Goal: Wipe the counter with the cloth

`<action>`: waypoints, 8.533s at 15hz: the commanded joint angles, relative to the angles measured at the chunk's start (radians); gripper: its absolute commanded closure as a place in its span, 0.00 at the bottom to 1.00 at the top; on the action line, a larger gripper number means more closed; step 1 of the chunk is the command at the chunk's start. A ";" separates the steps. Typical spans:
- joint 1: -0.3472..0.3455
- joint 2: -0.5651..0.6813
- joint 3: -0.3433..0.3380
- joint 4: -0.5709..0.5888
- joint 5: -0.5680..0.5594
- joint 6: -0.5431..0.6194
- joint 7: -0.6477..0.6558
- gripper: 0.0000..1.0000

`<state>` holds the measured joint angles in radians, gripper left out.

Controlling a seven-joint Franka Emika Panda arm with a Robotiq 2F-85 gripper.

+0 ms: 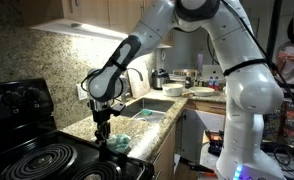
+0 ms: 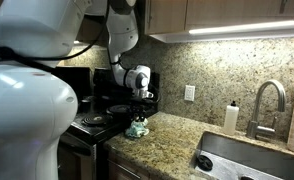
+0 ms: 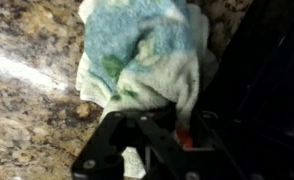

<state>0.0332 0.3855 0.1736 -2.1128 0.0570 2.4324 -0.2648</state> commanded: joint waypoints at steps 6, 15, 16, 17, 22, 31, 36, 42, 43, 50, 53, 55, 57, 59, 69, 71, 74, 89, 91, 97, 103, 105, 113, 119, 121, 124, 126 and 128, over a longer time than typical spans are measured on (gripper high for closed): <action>-0.077 -0.007 -0.139 0.031 -0.049 -0.023 -0.016 0.92; -0.152 0.011 -0.254 0.070 -0.111 -0.035 0.015 0.92; -0.157 0.010 -0.254 0.071 -0.101 -0.036 0.016 0.92; -0.158 0.009 -0.252 0.072 -0.095 -0.036 0.018 0.92; -0.128 0.012 -0.206 0.066 -0.081 -0.035 0.035 0.92; 0.005 0.039 -0.053 0.069 -0.057 -0.036 0.064 0.92; 0.063 0.080 0.010 0.122 -0.048 -0.051 0.044 0.92; 0.038 0.087 -0.055 0.176 -0.110 -0.118 0.039 0.92; 0.029 0.083 -0.067 0.178 -0.112 -0.123 0.036 0.92; -0.062 0.070 -0.186 0.171 -0.140 -0.119 0.043 0.92; -0.097 0.066 -0.228 0.168 -0.155 -0.119 0.056 0.92; -0.112 0.063 -0.253 0.163 -0.166 -0.121 0.066 0.92; -0.122 0.056 -0.279 0.154 -0.181 -0.126 0.081 0.92; -0.133 0.045 -0.302 0.129 -0.189 -0.122 0.094 0.92; -0.128 -0.124 -0.329 -0.169 -0.164 -0.092 0.192 0.92; -0.117 -0.147 -0.297 -0.217 -0.143 -0.087 0.195 0.92; -0.094 -0.155 -0.235 -0.249 -0.103 -0.088 0.184 0.92; -0.074 -0.219 -0.102 -0.397 0.212 -0.128 0.102 0.92; -0.085 -0.236 -0.121 -0.413 0.222 -0.130 0.087 0.92; -0.140 -0.272 -0.215 -0.441 0.167 -0.143 0.011 0.92; -0.214 -0.245 -0.312 -0.410 0.124 -0.170 -0.096 0.92; -0.233 -0.239 -0.332 -0.387 0.110 -0.169 -0.118 0.92; -0.354 -0.168 -0.429 -0.223 0.025 -0.221 -0.248 0.92; -0.451 -0.061 -0.460 -0.101 0.027 -0.237 -0.307 0.92; -0.468 -0.033 -0.465 -0.060 0.018 -0.237 -0.287 0.92; -0.498 0.003 -0.483 0.013 0.014 -0.242 -0.265 0.92; -0.521 0.028 -0.498 0.067 0.013 -0.242 -0.248 0.92; -0.546 0.051 -0.514 0.122 0.011 -0.246 -0.227 0.92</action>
<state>-0.4726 0.3975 -0.3262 -2.0803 0.0969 2.2083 -0.5384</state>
